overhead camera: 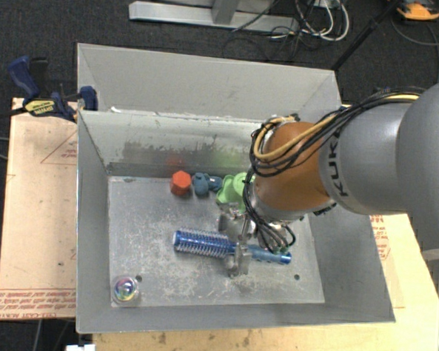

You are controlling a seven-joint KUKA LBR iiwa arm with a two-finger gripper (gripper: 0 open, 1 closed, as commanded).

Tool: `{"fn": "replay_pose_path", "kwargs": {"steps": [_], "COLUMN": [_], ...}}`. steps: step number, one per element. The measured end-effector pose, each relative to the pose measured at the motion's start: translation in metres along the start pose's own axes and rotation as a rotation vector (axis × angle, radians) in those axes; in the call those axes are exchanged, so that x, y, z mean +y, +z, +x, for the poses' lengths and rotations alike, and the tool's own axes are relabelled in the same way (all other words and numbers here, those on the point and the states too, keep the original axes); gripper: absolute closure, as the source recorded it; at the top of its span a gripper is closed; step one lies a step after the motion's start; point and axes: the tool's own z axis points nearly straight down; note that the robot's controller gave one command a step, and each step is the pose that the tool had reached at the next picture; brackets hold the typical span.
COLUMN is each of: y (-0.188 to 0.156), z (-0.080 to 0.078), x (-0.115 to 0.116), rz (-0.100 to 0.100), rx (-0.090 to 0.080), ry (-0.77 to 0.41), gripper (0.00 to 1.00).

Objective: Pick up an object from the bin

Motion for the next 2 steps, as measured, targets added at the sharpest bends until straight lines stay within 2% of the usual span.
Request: {"fn": "replay_pose_path", "kwargs": {"steps": [1,2], "y": [-0.003,-0.193], "z": [-0.001,-0.02], "x": [0.001,-0.005], "rz": [-0.001,0.001], "rx": [-0.003,-0.014], "ry": [0.0,0.028], "gripper": [1.0,1.0]}}
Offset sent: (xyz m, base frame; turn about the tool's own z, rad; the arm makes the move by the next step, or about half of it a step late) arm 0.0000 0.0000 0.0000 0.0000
